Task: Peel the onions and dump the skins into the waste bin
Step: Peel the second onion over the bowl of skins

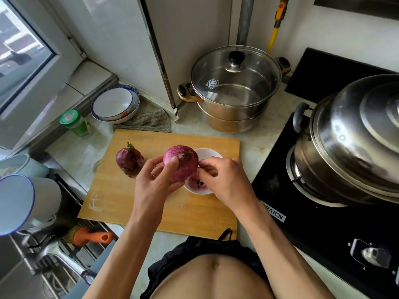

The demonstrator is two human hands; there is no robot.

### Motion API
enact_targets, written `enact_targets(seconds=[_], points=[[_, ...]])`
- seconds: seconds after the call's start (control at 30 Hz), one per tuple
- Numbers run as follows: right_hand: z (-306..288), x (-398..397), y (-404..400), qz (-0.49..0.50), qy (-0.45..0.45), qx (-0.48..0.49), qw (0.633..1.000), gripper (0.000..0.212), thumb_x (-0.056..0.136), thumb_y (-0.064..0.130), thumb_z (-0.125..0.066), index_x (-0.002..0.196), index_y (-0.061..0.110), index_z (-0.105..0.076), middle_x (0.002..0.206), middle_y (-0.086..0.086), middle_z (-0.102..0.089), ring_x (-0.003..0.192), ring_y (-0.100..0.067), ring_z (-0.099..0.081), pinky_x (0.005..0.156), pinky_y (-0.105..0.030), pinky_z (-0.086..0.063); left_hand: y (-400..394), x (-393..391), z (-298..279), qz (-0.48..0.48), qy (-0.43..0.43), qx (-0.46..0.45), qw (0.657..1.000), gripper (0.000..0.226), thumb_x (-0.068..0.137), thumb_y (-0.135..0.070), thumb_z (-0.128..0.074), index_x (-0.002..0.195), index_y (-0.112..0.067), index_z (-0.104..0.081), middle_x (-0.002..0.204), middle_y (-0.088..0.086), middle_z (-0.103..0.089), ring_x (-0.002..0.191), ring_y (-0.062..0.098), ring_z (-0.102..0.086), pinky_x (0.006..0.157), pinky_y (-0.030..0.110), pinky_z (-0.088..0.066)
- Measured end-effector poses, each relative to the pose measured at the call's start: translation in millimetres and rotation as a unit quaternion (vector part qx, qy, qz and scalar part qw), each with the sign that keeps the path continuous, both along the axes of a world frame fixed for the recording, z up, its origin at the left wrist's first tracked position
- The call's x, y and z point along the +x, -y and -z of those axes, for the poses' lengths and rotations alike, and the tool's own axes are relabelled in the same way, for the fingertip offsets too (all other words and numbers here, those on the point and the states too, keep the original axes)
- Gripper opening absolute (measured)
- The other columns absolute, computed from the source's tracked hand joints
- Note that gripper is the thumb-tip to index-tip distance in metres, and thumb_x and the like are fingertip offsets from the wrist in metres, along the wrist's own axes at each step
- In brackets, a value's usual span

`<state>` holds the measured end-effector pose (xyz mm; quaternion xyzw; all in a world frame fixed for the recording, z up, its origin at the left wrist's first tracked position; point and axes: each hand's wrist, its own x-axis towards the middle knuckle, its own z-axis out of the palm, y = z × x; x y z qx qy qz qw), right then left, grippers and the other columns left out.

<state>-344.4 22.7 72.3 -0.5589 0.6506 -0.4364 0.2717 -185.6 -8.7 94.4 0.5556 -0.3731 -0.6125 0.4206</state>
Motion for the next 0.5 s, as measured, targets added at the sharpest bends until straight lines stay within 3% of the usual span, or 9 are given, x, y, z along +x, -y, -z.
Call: enact_targets(seconds=[0.17,0.5], points=[[8,2,-1,0.026,-0.039,0.0,0.999,0.013,0.085,0.018,-0.068,0.085,0.007,-0.075,0.077,-0.004,-0.076,0.07,-0.022,-0.072,0.065,-0.043,-0.059,0,-5,2,0.009,0.011,-0.004,1.0,0.051,0.076,-0.039,-0.078,0.117,-0.011,-0.066,0.103,0.014,-0.076,0.085,0.022,-0.077,0.066,0.026,-0.06],[17,1,1,0.05,-0.071,0.022,0.996,0.022,0.086,0.028,-0.06,0.077,0.01,-0.069,0.066,-0.006,-0.069,0.058,-0.027,-0.063,0.055,-0.043,-0.053,-1,-8,4,0.029,0.019,0.001,0.999,0.059,0.073,-0.041,-0.078,0.12,-0.009,-0.063,0.111,0.017,-0.073,0.09,0.025,-0.078,0.067,0.027,-0.061]])
